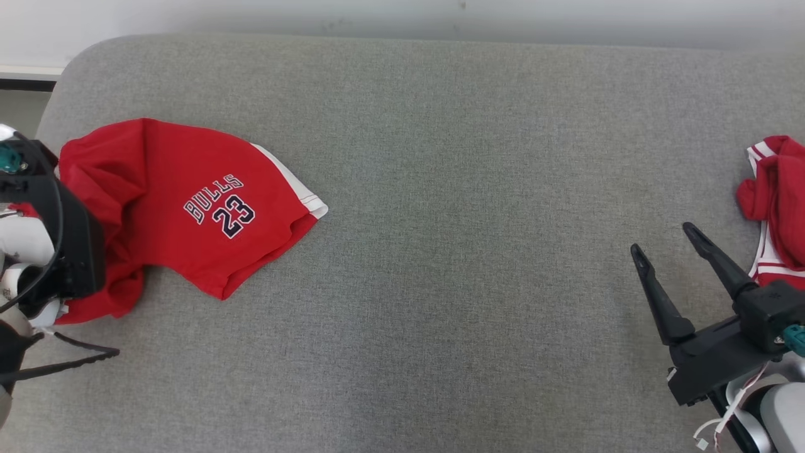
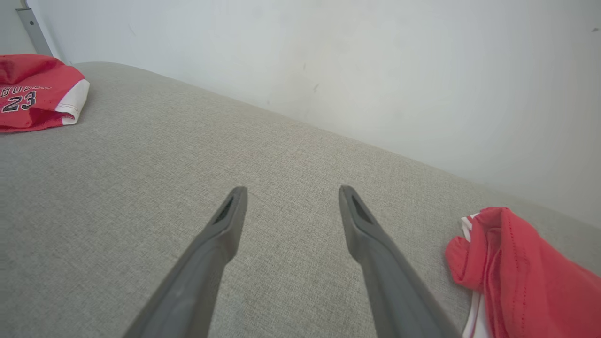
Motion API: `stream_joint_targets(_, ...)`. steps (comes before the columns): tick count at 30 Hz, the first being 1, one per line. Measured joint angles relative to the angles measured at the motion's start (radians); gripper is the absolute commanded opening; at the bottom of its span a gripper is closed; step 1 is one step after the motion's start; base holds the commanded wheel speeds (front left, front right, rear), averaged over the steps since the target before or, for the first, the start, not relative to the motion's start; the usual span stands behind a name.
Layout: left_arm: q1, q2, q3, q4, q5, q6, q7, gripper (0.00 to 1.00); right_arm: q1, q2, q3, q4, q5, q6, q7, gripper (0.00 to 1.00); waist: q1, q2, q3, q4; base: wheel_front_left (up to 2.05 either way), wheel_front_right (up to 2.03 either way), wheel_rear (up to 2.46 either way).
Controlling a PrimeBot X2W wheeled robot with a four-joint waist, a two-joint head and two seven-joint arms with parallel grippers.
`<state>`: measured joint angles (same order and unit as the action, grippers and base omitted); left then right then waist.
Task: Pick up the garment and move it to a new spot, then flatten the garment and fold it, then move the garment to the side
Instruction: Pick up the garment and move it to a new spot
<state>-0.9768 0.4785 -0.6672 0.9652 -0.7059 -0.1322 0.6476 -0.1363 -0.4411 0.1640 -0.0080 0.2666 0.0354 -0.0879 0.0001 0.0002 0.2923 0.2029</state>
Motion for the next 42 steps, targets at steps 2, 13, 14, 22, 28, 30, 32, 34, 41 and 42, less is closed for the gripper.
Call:
stream_joint_targets(2,-0.006,0.005,-0.026,-0.009,0.002,0.0,-0.017,0.0,-0.004,0.008,0.008,0.004,0.0,0.0,0.0,1.0,0.0,0.0,-0.005,0.0,0.0,0.0,0.0)
stream_joint_targets(13,-0.103,-0.009,-0.137,-0.185,-0.029,0.0,-0.19,0.0,-0.049,0.077,0.034,0.059,0.015,0.0,-0.02,1.0,-0.0001,-0.0001,-0.046,-0.028,0.0,0.0,0.0)
stream_joint_targets(14,-0.107,-0.015,-0.151,-0.204,-0.041,0.0,-0.205,0.0,-0.052,0.083,0.035,0.07,0.015,0.0,-0.023,1.0,-0.0001,-0.0001,-0.051,-0.034,0.0,0.0,0.0)
stream_joint_targets(22,-0.119,-0.02,-0.252,-0.341,-0.103,0.0,-0.311,0.0,-0.058,0.127,0.041,0.11,0.034,0.0,-0.055,1.0,-0.0001,-0.0001,-0.082,-0.102,0.0,0.0,0.0)
stream_joint_targets(28,-0.145,-0.02,-0.327,-0.421,-0.138,0.0,-0.368,0.0,-0.059,0.152,0.046,0.137,0.042,0.0,-0.081,1.0,-0.0001,-0.0002,-0.094,-0.17,0.0,0.0,0.0)
stream_joint_targets(30,-0.158,-0.028,-0.346,-0.444,-0.148,0.0,-0.386,0.0,-0.059,0.161,0.048,0.144,0.046,0.0,-0.09,1.0,-0.0002,-0.0002,-0.096,-0.194,0.0,0.0,0.0)
stream_joint_targets(32,-0.161,-0.048,-0.373,-0.469,-0.151,0.0,-0.404,0.0,-0.059,0.165,0.047,0.153,0.05,0.0,-0.097,1.0,-0.0001,-0.0001,-0.097,-0.217,0.0,0.0,0.0)
stream_joint_targets(34,-0.16,-0.081,-0.405,-0.491,-0.174,0.0,-0.416,0.0,-0.059,0.168,0.047,0.162,0.05,0.0,-0.102,1.0,-0.0001,-0.0002,-0.097,-0.241,0.0,0.0,0.0)
stream_joint_targets(41,-0.128,-0.218,-0.511,-0.525,-0.202,0.0,-0.464,0.0,-0.052,0.167,0.024,0.167,0.066,-0.006,-0.123,1.0,-0.0002,-0.0002,-0.089,-0.303,0.0,0.0,0.0)
stream_joint_targets(42,-0.118,-0.245,-0.517,-0.523,-0.208,0.0,-0.472,0.0,-0.048,0.165,0.016,0.167,0.067,-0.01,-0.124,1.0,-0.0001,-0.0002,-0.086,-0.307,0.0,0.0,0.0)
